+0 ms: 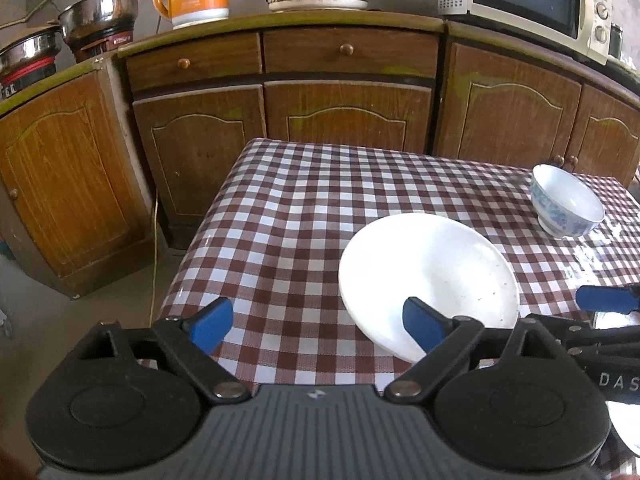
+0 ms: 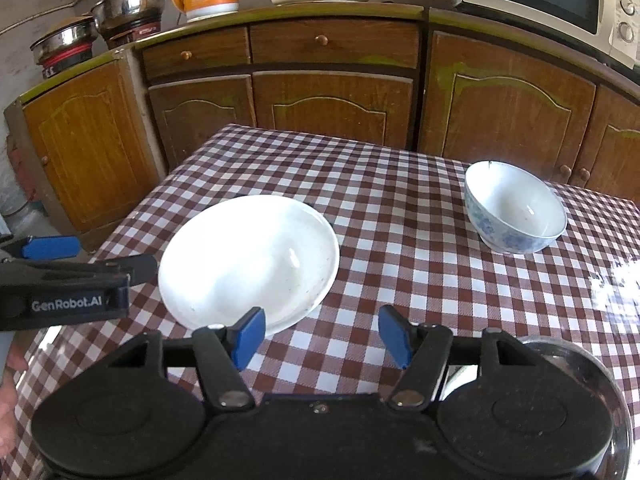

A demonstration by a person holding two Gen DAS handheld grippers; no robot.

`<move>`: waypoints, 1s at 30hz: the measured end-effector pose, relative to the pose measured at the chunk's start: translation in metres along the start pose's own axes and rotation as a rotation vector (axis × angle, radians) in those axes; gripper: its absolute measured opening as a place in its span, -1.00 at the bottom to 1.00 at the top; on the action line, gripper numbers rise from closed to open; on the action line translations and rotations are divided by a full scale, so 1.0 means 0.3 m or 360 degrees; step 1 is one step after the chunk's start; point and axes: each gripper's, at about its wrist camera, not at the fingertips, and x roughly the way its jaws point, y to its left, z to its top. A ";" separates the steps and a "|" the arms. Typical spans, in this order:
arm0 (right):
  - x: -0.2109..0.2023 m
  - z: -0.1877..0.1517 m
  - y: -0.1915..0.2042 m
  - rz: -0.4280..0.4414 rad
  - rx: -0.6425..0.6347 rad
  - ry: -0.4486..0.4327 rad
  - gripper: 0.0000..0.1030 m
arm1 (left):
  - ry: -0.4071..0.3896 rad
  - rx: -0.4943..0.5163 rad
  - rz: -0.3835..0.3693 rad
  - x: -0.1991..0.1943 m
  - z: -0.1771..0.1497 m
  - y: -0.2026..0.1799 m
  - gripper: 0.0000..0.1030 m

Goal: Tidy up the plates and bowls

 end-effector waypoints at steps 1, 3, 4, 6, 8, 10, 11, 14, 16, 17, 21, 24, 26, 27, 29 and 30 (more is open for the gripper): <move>0.003 0.001 -0.003 -0.0001 0.0004 -0.0002 0.51 | 0.0001 0.0001 0.0002 0.004 0.001 -0.001 0.84; 0.008 0.004 -0.006 -0.0004 0.0008 -0.0004 0.53 | 0.0005 0.0000 -0.0002 0.009 0.001 -0.003 0.84; 0.011 0.005 -0.007 -0.0006 0.0009 -0.0003 0.53 | 0.0007 0.0002 -0.0001 0.013 0.002 -0.005 0.84; 0.018 0.008 -0.009 -0.0010 0.0008 -0.0003 0.53 | 0.0006 0.0012 0.0000 0.017 0.002 -0.009 0.84; 0.025 0.009 -0.010 -0.0016 0.0008 -0.0002 0.53 | 0.0009 0.0021 0.0004 0.023 0.003 -0.012 0.84; 0.033 0.011 -0.013 -0.0020 0.0011 0.0001 0.53 | 0.0011 0.0017 0.0004 0.029 0.004 -0.012 0.84; 0.036 0.013 -0.015 -0.0021 0.0015 0.0001 0.53 | 0.0012 0.0016 0.0004 0.032 0.006 -0.011 0.84; 0.046 0.015 -0.022 -0.0024 0.0024 0.0003 0.53 | 0.0009 0.0023 0.0008 0.039 0.009 -0.015 0.84; 0.053 0.016 -0.026 -0.0028 0.0026 0.0005 0.53 | 0.0011 0.0025 0.0005 0.045 0.010 -0.016 0.84; 0.056 0.017 -0.027 -0.0027 0.0028 0.0006 0.53 | 0.0014 0.0026 0.0006 0.048 0.010 -0.016 0.84; 0.069 0.019 -0.031 -0.0030 0.0028 0.0011 0.53 | 0.0016 0.0036 0.0005 0.056 0.009 -0.019 0.84; 0.079 0.019 -0.033 -0.0032 0.0031 0.0016 0.53 | 0.0021 0.0034 0.0010 0.067 0.010 -0.018 0.84; 0.085 0.020 -0.035 -0.0032 0.0038 0.0019 0.53 | 0.0024 0.0030 0.0012 0.074 0.011 -0.016 0.84; 0.089 0.021 -0.037 -0.0031 0.0043 0.0021 0.53 | 0.0026 0.0028 0.0012 0.078 0.012 -0.016 0.84; 0.097 0.022 -0.038 -0.0037 0.0043 0.0023 0.53 | 0.0029 0.0028 0.0010 0.085 0.013 -0.017 0.84; 0.101 0.024 -0.039 -0.0040 0.0044 0.0022 0.53 | 0.0029 0.0029 0.0009 0.088 0.013 -0.018 0.84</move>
